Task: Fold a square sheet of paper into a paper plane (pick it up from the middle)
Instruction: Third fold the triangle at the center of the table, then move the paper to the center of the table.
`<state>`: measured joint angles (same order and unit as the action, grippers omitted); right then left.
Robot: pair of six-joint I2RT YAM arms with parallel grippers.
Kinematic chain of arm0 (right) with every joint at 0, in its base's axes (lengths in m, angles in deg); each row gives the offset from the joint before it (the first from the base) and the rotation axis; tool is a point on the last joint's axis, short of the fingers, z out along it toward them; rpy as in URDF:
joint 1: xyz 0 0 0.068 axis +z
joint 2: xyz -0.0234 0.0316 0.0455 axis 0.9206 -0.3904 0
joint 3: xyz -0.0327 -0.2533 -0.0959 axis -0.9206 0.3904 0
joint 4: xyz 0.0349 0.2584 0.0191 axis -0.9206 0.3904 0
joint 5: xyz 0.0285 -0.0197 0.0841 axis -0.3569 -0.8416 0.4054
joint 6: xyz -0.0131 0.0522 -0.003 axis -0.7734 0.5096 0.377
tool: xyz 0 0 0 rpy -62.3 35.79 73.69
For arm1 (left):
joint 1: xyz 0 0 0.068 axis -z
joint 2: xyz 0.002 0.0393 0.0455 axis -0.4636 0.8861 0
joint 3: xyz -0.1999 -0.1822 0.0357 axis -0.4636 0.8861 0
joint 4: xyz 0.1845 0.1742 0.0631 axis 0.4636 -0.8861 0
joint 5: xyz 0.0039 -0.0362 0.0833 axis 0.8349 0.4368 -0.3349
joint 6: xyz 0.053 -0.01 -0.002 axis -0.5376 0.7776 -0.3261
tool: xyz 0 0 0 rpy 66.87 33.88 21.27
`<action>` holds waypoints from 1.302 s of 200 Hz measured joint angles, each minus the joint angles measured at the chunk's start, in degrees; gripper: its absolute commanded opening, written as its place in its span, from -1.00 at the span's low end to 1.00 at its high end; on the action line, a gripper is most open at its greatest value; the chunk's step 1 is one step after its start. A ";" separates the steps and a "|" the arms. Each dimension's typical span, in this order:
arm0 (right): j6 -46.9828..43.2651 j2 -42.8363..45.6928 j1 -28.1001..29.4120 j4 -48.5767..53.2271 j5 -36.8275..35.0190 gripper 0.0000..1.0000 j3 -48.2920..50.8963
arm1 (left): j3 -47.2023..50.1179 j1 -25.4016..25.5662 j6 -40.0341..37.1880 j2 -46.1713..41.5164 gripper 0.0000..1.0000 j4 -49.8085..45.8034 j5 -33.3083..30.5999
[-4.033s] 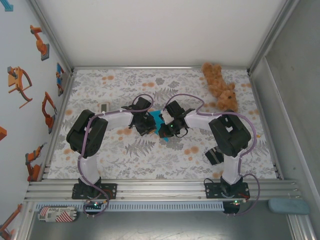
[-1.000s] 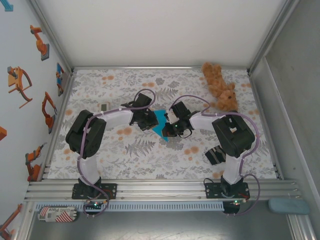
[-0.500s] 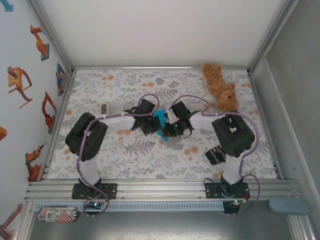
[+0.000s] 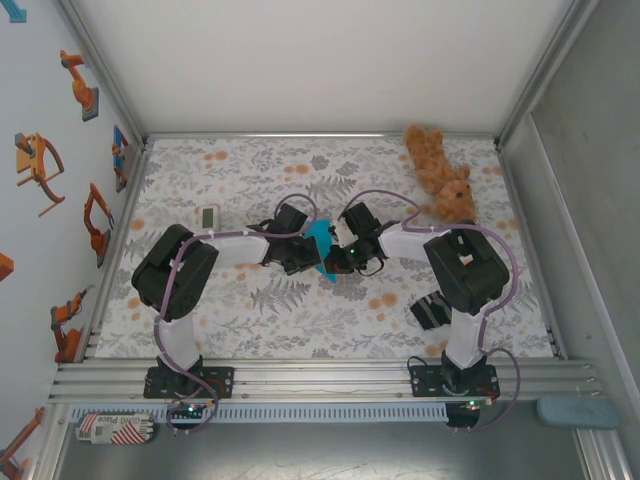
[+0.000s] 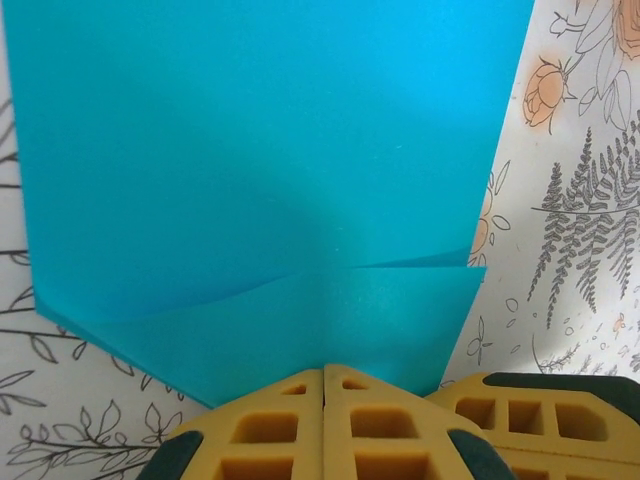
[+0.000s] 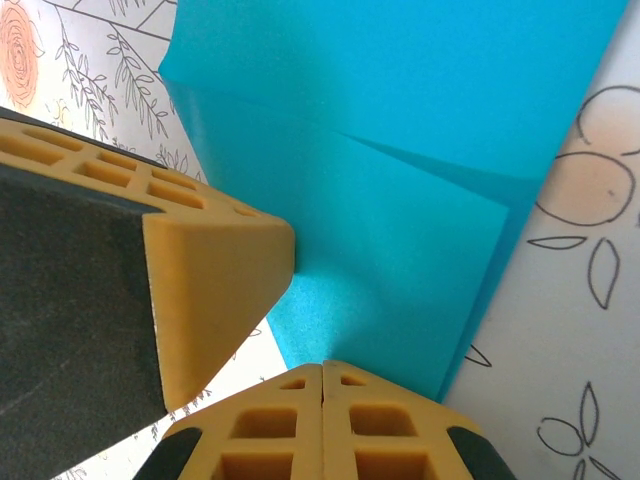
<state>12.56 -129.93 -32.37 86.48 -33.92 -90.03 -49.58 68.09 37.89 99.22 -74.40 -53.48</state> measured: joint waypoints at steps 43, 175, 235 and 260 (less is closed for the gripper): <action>-0.02 -0.35 0.04 0.81 -0.35 -1.00 -0.59 | 2.45 -1.55 -0.22 0.00 -0.88 4.44 3.26; -0.02 -0.50 0.20 0.15 -1.36 -1.00 -0.74 | 2.51 -13.60 -9.60 -1.05 -0.81 2.16 4.09; 0.63 1.55 0.20 1.20 -2.86 -1.00 -3.06 | 0.83 -15.02 -10.08 -8.52 -0.48 -3.06 -1.60; 2.43 5.40 0.20 -3.58 -2.69 -0.96 -2.97 | 1.53 -15.02 -8.57 -13.25 -0.17 -2.10 -2.95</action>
<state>14.98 -124.53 -32.17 82.89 -36.61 -93.00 -48.05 53.07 29.32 85.98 -76.50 -56.43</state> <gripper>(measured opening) 0.048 0.330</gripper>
